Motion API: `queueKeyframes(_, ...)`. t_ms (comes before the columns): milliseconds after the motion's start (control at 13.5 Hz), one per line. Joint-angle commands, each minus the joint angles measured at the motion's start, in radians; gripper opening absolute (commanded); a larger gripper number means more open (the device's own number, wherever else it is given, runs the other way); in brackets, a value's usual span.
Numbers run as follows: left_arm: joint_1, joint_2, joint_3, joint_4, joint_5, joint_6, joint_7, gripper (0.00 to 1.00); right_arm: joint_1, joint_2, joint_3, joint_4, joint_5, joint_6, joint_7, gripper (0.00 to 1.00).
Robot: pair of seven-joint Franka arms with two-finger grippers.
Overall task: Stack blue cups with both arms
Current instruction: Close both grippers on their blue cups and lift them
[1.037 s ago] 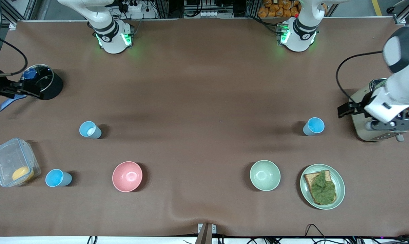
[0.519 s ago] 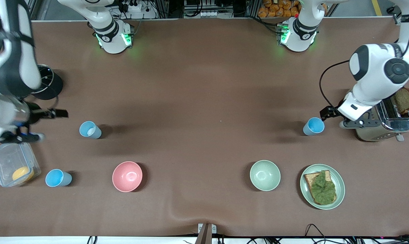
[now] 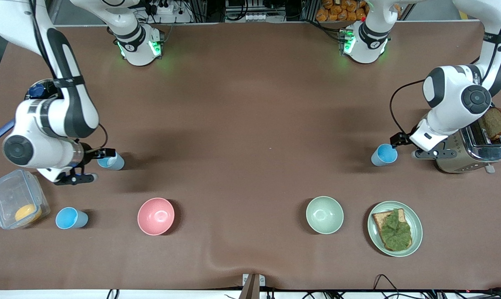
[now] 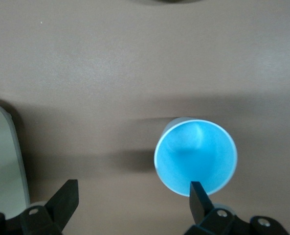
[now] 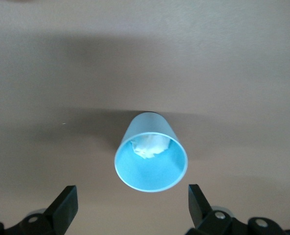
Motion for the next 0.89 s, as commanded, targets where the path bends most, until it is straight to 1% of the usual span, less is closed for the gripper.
queueKeyframes(0, 0.005, 0.037, -0.011, 0.002, 0.006, 0.039, 0.01, 1.0, 0.011, 0.058, 0.0, 0.0, 0.001, 0.053, 0.014, 1.0)
queueKeyframes(74, 0.001, 0.04, -0.012, 0.008, 0.004, 0.039, 0.006, 1.0, 0.017, 0.064, 0.0, 0.0, 0.01, 0.055, 0.014, 1.0)
queueKeyframes(222, 0.001, 0.081, -0.015, 0.022, -0.016, 0.047, 0.007, 1.0, 0.019, 0.079, 0.0, 0.0, 0.027, 0.052, 0.014, 1.0)
queueKeyframes(296, -0.004, 0.1, -0.017, 0.024, -0.038, 0.069, 0.009, 1.0, 0.019, 0.087, 0.0, 0.0, 0.027, 0.052, 0.014, 0.96)
queueKeyframes(370, -0.004, 0.106, -0.029, 0.024, -0.045, 0.079, 0.007, 1.0, 0.019, 0.088, 0.0, 0.001, 0.027, 0.049, 0.016, 0.3)
queueKeyframes(444, 0.002, 0.109, -0.04, 0.024, -0.046, 0.08, 0.007, 1.0, 0.02, 0.088, 0.0, 0.001, 0.028, 0.047, 0.016, 0.01)
queueKeyframes(519, 0.002, 0.112, -0.042, 0.025, -0.046, 0.08, 0.007, 1.0, 0.019, 0.088, 0.0, 0.001, 0.028, 0.045, 0.016, 0.0)
queueKeyframes(593, 0.002, 0.118, -0.043, 0.027, -0.048, 0.08, 0.007, 0.88, 0.022, 0.091, 0.0, 0.003, 0.028, 0.044, 0.013, 0.0)
queueKeyframes(815, -0.001, 0.131, -0.045, 0.037, -0.048, 0.082, 0.007, 0.24, 0.028, 0.098, 0.0, 0.009, 0.019, 0.032, -0.004, 0.0)
